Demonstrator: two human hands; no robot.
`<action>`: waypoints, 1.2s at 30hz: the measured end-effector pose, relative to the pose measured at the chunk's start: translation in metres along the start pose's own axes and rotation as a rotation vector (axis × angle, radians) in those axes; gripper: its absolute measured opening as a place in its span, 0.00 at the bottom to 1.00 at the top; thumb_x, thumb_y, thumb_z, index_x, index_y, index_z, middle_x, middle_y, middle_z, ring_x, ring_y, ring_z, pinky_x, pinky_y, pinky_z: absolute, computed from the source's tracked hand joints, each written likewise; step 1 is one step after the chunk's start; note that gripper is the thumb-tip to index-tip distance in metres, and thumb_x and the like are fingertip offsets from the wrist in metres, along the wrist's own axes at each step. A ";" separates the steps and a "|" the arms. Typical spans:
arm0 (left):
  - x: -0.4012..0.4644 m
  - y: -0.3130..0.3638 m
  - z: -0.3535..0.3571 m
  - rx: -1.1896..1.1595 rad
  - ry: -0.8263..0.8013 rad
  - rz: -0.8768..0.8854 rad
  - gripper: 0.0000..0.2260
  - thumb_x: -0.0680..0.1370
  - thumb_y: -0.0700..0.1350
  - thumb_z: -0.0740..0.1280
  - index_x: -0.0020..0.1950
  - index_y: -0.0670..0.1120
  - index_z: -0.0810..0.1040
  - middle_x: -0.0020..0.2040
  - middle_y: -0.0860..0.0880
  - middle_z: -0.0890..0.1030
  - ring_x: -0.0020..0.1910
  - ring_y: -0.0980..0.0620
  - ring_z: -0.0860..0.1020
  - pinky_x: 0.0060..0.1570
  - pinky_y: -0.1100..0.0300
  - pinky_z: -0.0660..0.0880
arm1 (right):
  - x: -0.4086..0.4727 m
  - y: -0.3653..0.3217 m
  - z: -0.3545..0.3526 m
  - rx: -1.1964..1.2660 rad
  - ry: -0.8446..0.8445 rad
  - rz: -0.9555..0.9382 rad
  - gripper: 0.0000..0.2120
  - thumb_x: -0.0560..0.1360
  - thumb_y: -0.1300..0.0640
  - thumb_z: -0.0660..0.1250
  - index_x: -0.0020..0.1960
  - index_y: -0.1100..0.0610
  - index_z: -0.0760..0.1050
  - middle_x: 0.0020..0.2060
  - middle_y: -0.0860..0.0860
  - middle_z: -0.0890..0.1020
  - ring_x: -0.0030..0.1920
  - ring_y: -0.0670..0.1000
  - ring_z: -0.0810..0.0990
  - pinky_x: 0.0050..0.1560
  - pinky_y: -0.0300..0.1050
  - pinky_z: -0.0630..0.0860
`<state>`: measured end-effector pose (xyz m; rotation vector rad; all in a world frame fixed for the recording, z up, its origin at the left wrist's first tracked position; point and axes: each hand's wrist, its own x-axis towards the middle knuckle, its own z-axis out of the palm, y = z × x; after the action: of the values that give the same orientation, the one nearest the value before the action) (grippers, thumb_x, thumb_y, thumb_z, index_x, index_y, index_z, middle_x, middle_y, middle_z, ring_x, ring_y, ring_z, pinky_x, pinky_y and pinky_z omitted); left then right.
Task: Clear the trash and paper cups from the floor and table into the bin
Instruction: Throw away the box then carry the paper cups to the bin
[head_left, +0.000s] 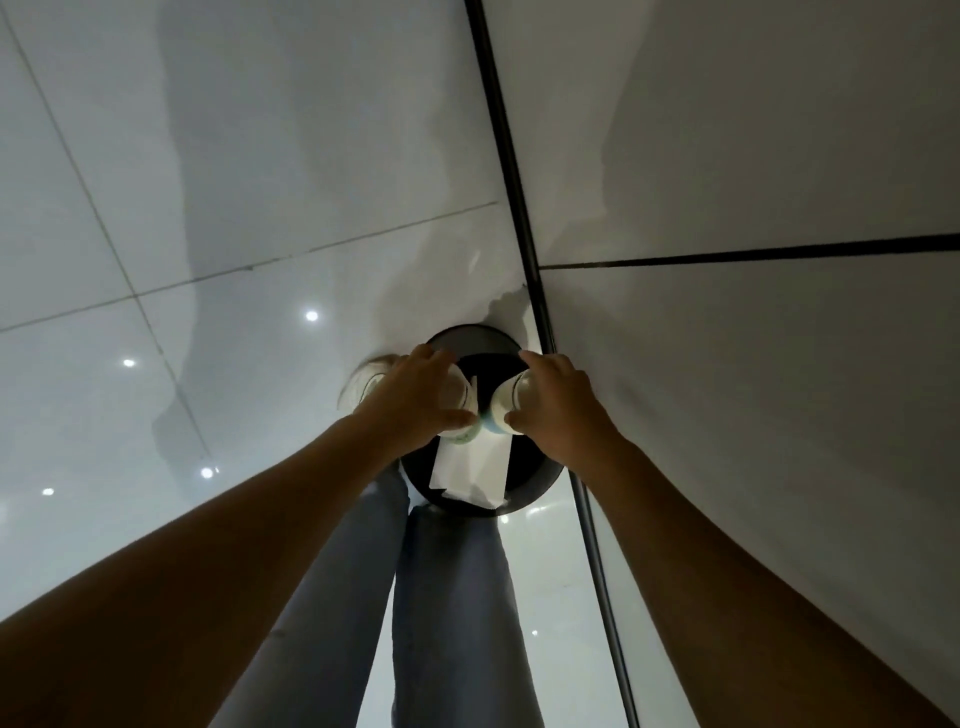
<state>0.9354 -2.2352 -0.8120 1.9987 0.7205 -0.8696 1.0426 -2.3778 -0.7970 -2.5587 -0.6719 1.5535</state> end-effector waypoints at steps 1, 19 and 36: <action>0.003 -0.001 0.003 0.009 -0.024 0.010 0.35 0.69 0.52 0.75 0.71 0.47 0.65 0.68 0.45 0.69 0.66 0.43 0.69 0.61 0.51 0.70 | 0.004 0.003 0.002 0.007 -0.026 0.004 0.38 0.72 0.53 0.73 0.76 0.52 0.57 0.73 0.54 0.63 0.70 0.58 0.64 0.67 0.51 0.66; -0.128 0.013 -0.055 -0.053 0.184 -0.035 0.28 0.75 0.53 0.68 0.72 0.47 0.64 0.70 0.45 0.67 0.70 0.46 0.63 0.65 0.55 0.66 | -0.108 -0.069 -0.060 -0.147 0.062 -0.148 0.36 0.74 0.54 0.69 0.76 0.51 0.54 0.74 0.52 0.58 0.72 0.55 0.59 0.69 0.52 0.66; -0.535 -0.005 -0.062 -0.171 0.759 -0.358 0.23 0.80 0.54 0.58 0.73 0.47 0.63 0.70 0.47 0.68 0.67 0.49 0.69 0.63 0.59 0.67 | -0.421 -0.301 -0.006 -0.698 0.093 -0.839 0.28 0.77 0.53 0.62 0.75 0.50 0.56 0.73 0.50 0.60 0.68 0.55 0.63 0.62 0.50 0.69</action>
<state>0.6311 -2.2717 -0.3689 2.0594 1.5538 -0.1868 0.7845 -2.2744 -0.3607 -2.1158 -2.2013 0.9887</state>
